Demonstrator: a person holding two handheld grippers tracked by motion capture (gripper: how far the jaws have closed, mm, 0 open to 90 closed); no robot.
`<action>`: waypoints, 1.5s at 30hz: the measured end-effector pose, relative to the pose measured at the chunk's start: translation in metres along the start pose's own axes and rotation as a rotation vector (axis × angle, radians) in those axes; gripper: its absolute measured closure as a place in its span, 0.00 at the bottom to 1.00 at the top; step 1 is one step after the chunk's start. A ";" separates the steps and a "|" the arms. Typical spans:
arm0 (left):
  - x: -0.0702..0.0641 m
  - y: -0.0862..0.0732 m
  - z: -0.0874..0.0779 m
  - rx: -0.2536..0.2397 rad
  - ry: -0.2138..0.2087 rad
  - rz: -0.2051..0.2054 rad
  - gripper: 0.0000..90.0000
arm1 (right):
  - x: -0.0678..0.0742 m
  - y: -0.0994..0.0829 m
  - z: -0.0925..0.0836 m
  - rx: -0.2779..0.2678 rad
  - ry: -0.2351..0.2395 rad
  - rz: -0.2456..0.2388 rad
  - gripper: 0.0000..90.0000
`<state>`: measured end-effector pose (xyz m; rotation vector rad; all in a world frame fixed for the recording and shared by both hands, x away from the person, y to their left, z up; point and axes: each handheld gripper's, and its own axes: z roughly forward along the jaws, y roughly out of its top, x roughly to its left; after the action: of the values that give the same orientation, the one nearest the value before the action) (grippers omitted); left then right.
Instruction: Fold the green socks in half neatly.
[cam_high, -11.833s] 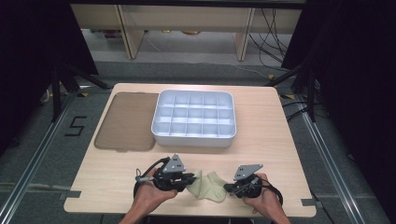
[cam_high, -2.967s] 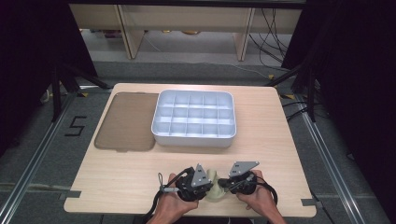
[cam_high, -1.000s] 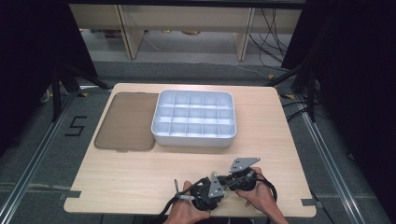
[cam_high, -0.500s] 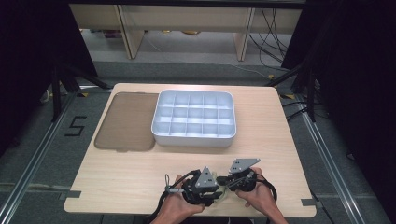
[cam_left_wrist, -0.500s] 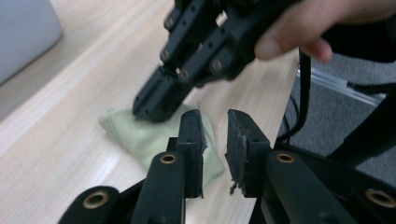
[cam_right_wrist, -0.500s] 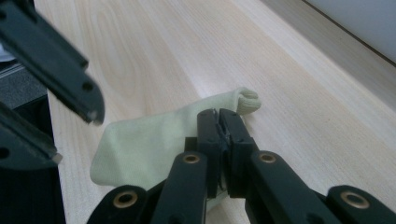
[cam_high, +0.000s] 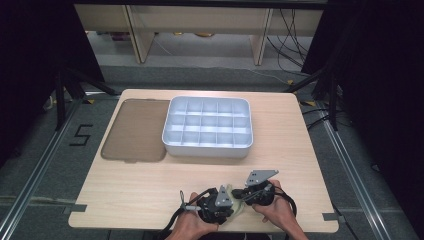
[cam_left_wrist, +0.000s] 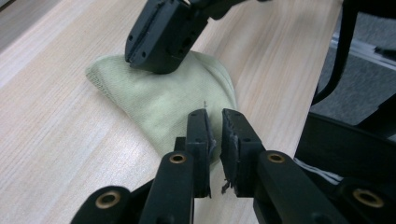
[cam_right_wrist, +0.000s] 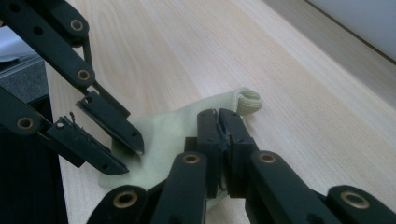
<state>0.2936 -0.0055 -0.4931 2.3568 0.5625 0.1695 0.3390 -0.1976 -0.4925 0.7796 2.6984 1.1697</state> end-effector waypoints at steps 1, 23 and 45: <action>0.000 0.000 0.000 -0.003 0.007 0.021 0.89 | 0.000 0.000 0.000 -0.002 0.000 0.001 0.97; -0.002 0.001 0.000 0.011 0.018 0.029 0.89 | -0.011 0.008 0.008 0.014 0.031 0.099 0.60; -0.003 -0.001 0.001 -0.008 0.027 0.025 0.89 | -0.018 0.004 0.018 0.076 0.097 0.187 0.62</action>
<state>0.2906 -0.0069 -0.4944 2.3580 0.5449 0.2149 0.3619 -0.1923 -0.5043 1.0320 2.8139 1.1759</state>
